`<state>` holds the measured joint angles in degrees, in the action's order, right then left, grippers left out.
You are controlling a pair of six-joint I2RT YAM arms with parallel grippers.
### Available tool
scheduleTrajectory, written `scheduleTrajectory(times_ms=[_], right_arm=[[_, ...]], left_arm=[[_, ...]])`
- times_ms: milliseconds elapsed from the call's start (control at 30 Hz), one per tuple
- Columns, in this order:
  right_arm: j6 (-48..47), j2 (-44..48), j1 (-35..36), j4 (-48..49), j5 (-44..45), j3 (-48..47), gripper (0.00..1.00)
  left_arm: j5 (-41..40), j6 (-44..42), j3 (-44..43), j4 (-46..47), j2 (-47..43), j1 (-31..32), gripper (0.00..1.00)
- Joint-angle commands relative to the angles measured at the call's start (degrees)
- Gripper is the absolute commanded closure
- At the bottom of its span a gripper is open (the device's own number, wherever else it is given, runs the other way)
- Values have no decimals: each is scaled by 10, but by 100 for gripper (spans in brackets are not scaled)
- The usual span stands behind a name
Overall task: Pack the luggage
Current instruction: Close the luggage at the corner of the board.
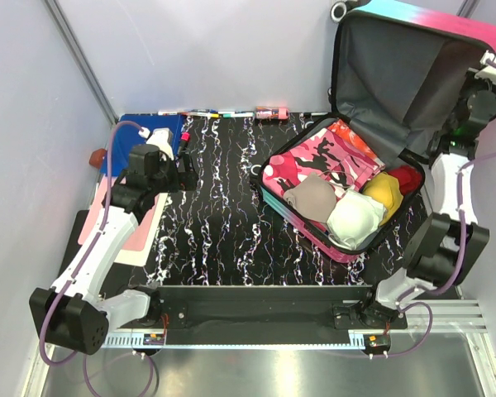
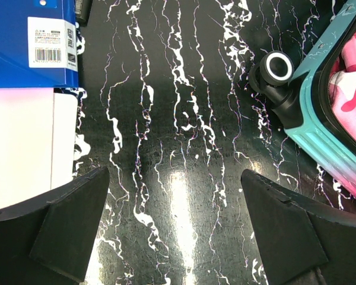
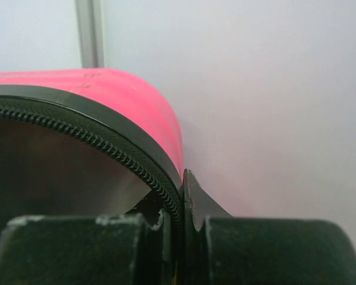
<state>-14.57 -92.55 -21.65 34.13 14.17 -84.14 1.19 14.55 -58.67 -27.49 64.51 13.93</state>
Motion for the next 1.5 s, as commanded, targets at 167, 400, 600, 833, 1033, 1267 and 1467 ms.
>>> scheduleTrajectory(times_ms=[167,400,600,833,1033,1267,1467], right_arm=[[172,195,20,-124,-128,88,96],[378,437,24,-338,-341,221,17],[436,607,28,-593,-467,209,17],[364,643,75,-754,-377,107,13],[367,598,75,-724,-384,101,12],[366,561,75,-702,-352,131,11],[370,531,75,-686,-333,169,10]], left_arm=[[19,2,-3,20,-17,2,1],[65,21,-3,23,-19,3,1],[107,39,4,38,-31,5,1],[87,31,5,38,-48,5,1],[84,29,5,38,-47,5,1],[80,21,5,43,-29,6,1],[78,71,6,72,8,7,1]])
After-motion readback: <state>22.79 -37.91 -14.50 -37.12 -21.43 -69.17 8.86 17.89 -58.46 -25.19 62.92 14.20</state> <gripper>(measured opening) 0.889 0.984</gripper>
